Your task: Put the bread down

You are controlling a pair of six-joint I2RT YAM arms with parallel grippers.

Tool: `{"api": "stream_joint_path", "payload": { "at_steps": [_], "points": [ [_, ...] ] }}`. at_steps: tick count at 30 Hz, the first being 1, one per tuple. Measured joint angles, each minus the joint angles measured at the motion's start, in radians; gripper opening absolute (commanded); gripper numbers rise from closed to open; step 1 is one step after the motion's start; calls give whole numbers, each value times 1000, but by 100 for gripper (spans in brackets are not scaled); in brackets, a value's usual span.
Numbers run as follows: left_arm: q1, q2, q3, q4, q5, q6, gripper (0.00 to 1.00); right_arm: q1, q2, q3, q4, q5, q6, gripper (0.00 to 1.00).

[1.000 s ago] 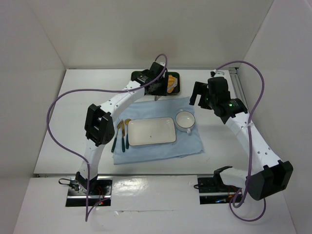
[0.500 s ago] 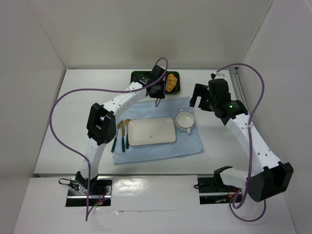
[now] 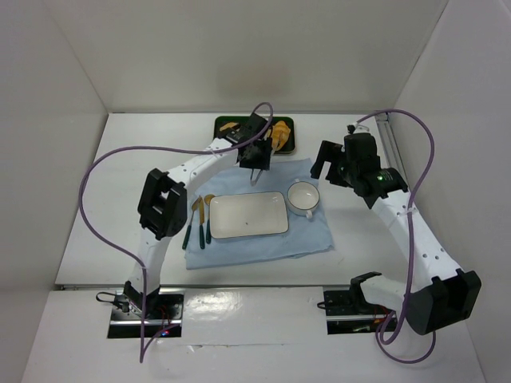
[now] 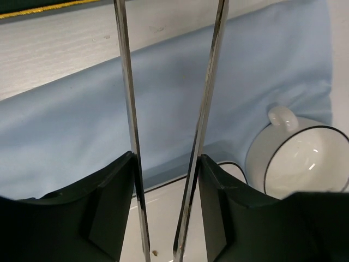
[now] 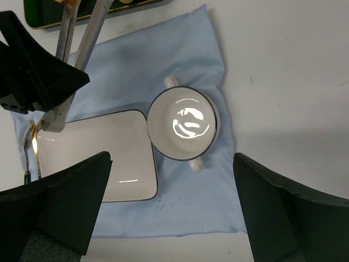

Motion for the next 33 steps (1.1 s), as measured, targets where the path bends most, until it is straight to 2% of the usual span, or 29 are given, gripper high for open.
{"api": "stream_joint_path", "payload": {
  "at_steps": [9, 33],
  "points": [
    [-1, -86, -2, 24, 29, -2, 60, -9, 0, -13, 10, -38, 8, 99],
    [-7, -23, 69, 10, 37, 0, 61, -18, 0, -13, 13, -46, 11, 99]
  ]
}}
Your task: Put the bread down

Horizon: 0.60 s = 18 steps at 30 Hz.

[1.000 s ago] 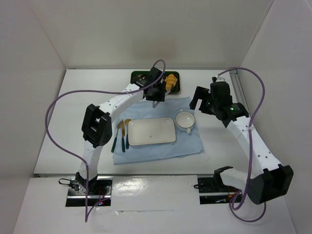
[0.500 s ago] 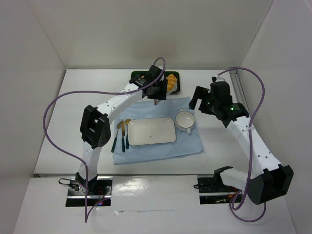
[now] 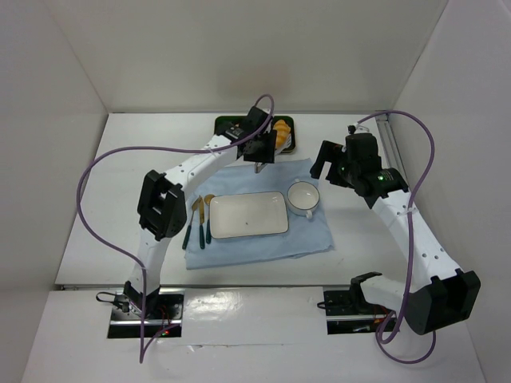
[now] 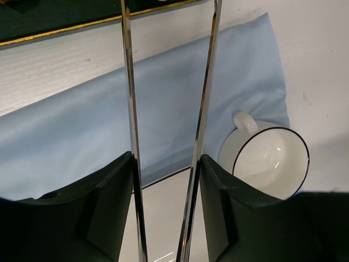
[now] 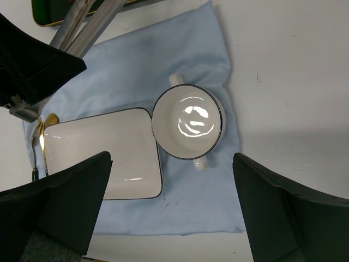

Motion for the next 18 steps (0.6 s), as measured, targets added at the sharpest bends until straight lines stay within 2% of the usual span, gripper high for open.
{"api": "stream_joint_path", "payload": {
  "at_steps": [5, 10, 18],
  "points": [
    [0, 15, 1, -5, -6, 0, 61, 0, 0, 0, 0, 0, 0, 99],
    [0, 38, 5, -26, -20, 1, 52, 0, 0, -14, -1, 0, 0, 99],
    [0, 51, 9, -37, -31, 1, 49, 0, 0, -14, 0, 0, 0, 99]
  ]
}}
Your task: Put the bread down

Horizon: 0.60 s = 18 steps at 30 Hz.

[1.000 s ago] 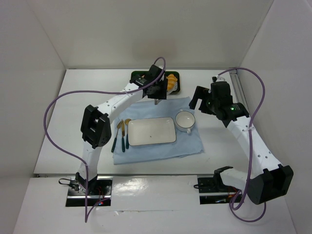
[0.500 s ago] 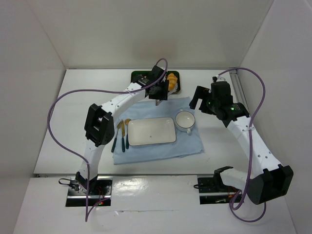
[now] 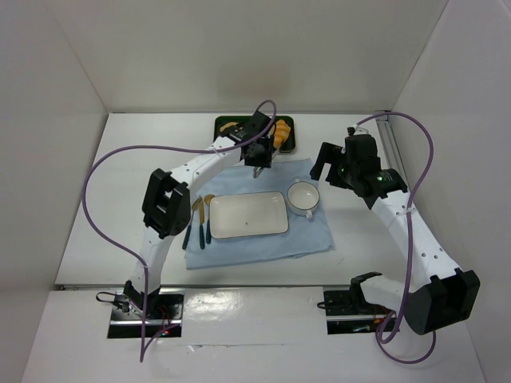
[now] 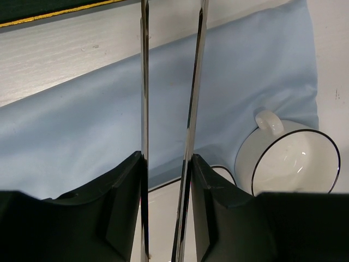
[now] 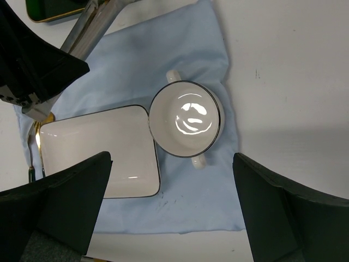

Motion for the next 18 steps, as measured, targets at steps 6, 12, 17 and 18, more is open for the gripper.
{"api": "stream_joint_path", "payload": {
  "at_steps": [6, 12, 17, 18],
  "points": [
    [0, -1, 0, -2, -6, 0, 48, 0, 0, 0, 5, -5, 7, 99],
    [0, -49, -16, -12, -7, 1, 45, 0, 1, 0, 11, -18, 15, 99],
    [0, -152, -69, -24, -8, 1, 44, 0, 5, 0, 18, -35, 21, 99],
    [0, -170, -76, -24, -8, 1, 43, 0, 6, 0, 18, -40, 23, 99]
  ]
}}
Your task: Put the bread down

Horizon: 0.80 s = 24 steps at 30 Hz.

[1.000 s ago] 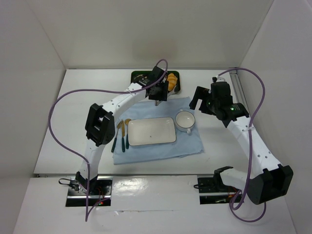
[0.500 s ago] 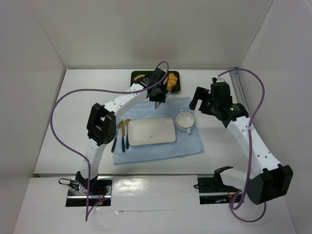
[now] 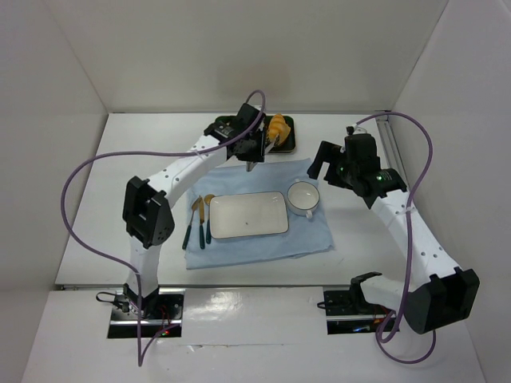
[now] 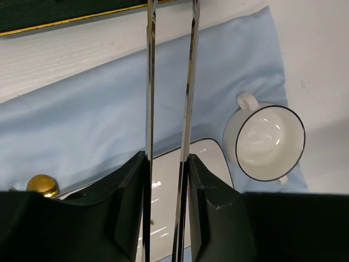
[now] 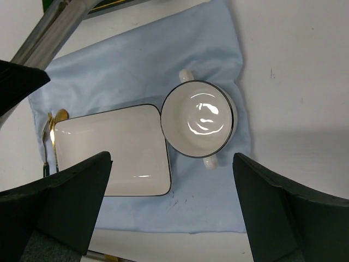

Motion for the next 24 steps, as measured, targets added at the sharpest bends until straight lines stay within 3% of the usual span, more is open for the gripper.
{"api": "stream_joint_path", "payload": {
  "at_steps": [12, 18, 24],
  "points": [
    [-1, -197, -209, 2, 14, 0, 43, 0, 45, 26, 6, 15, 14, 98],
    [-34, -394, -399, -17, 29, -1, 43, -1, 138, 152, 9, 41, 14, 96],
    [-116, -592, -491, -56, 43, -25, 43, -1, 278, 311, 29, 51, 13, 96]
  ]
}}
